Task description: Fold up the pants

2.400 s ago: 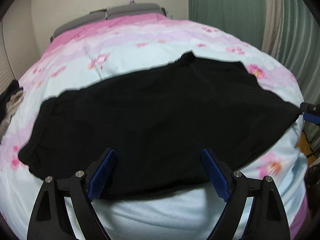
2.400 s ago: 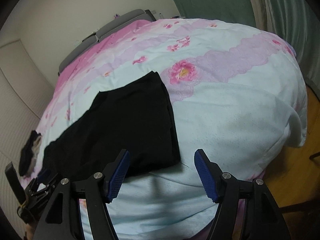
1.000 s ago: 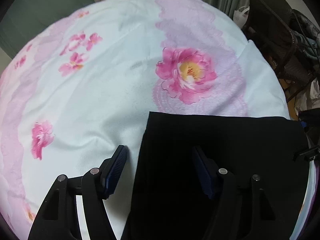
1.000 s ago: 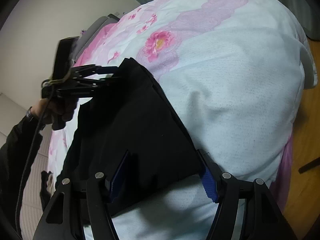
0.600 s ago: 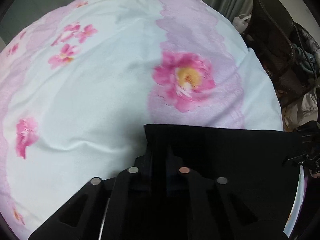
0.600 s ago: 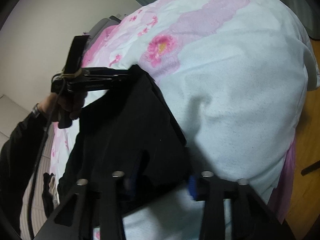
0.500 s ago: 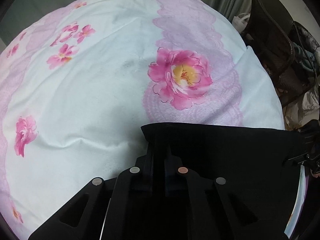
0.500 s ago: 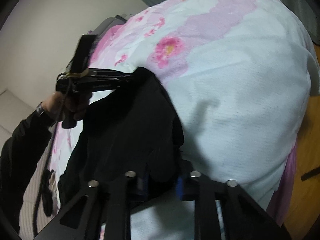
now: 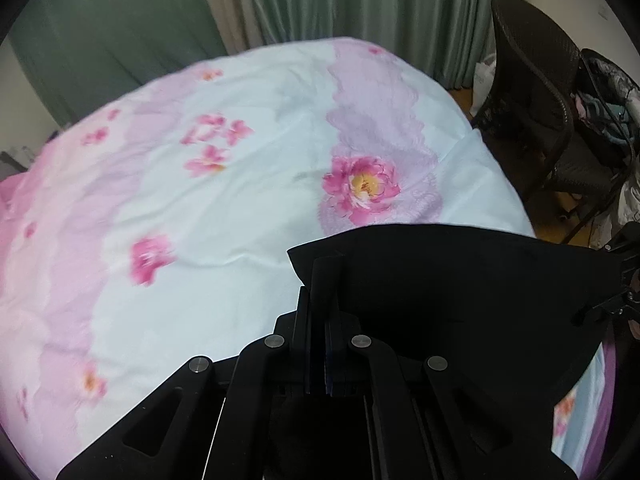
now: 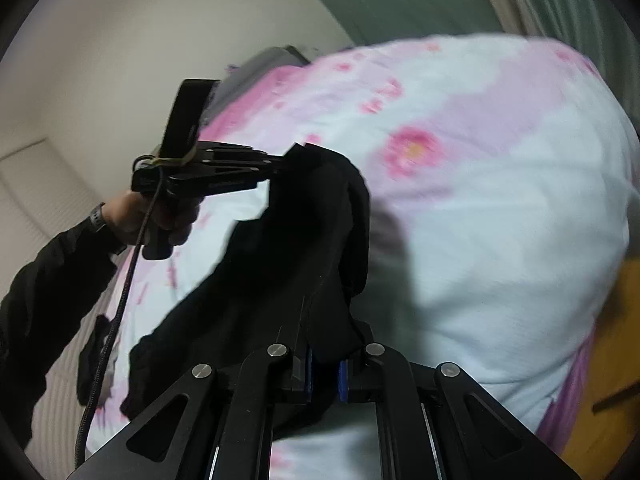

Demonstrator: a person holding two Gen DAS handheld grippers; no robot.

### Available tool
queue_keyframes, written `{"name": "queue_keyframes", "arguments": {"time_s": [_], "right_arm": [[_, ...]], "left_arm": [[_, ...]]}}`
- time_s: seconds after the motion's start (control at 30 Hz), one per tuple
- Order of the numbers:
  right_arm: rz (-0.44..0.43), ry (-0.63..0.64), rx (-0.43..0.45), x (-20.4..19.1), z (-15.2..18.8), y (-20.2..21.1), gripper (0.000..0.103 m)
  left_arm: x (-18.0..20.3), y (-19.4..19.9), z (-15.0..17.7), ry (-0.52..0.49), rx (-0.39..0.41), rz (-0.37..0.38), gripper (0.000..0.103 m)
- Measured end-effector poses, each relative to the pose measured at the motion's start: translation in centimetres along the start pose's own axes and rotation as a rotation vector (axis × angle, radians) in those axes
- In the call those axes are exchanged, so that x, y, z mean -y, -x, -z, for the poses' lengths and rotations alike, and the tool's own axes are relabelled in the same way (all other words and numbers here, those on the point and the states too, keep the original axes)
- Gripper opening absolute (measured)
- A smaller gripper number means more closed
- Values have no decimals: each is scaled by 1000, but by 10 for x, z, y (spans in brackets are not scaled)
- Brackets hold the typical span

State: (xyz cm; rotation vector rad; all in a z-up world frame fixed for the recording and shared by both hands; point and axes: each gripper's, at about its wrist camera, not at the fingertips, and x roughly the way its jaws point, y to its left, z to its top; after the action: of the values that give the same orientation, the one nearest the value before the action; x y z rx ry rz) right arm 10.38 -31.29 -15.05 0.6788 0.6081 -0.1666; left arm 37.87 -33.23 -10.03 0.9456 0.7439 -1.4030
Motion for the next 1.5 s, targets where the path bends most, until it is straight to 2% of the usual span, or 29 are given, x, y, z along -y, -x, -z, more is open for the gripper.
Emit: {"name": "queue_keyframes", "arguments": {"time_s": [0.17,0.27,0.37,0.53,0.7,0.83,0.93,1.07,1.17,1.27,1.33,1.4,1.5], "right_arm": [[-74,133,34,-60,5,10,10],[-132,220,38,-103,14,9,10],[-193,302,17,-147,32,3,10],[-281,436,-47,-213,72,-20,10],[-355,537,-140,-269,120,-49,10],[-399,636,-212,-307,162,-71,10],[-396,689,-249,-317,186,-90,10],[-372,706,-317,-322,209,-114,10],[-349,720,-344,-327,216,-123,11],[-343,736,-348,-330,218,-126,14],[-343,759,-355,-329,215,-123,30],[-345,783,-358,-332,218,-117,52],[-349,807,-342,-339,227,-108,62]], "left_arm": [[-6,68,43,36,60,-61,6],[-11,106,83,76,105,-97,6],[-12,142,131,125,162,-125,6],[-16,186,231,260,246,-172,6],[-12,197,324,404,242,-225,6],[-11,181,393,531,204,-241,7],[-10,168,422,609,197,-241,7],[-6,166,439,659,237,-252,7],[-3,176,451,691,260,-282,13],[3,187,466,735,267,-320,25],[11,194,475,764,254,-351,34],[21,201,481,787,251,-374,37],[38,218,486,848,271,-431,44]]}}
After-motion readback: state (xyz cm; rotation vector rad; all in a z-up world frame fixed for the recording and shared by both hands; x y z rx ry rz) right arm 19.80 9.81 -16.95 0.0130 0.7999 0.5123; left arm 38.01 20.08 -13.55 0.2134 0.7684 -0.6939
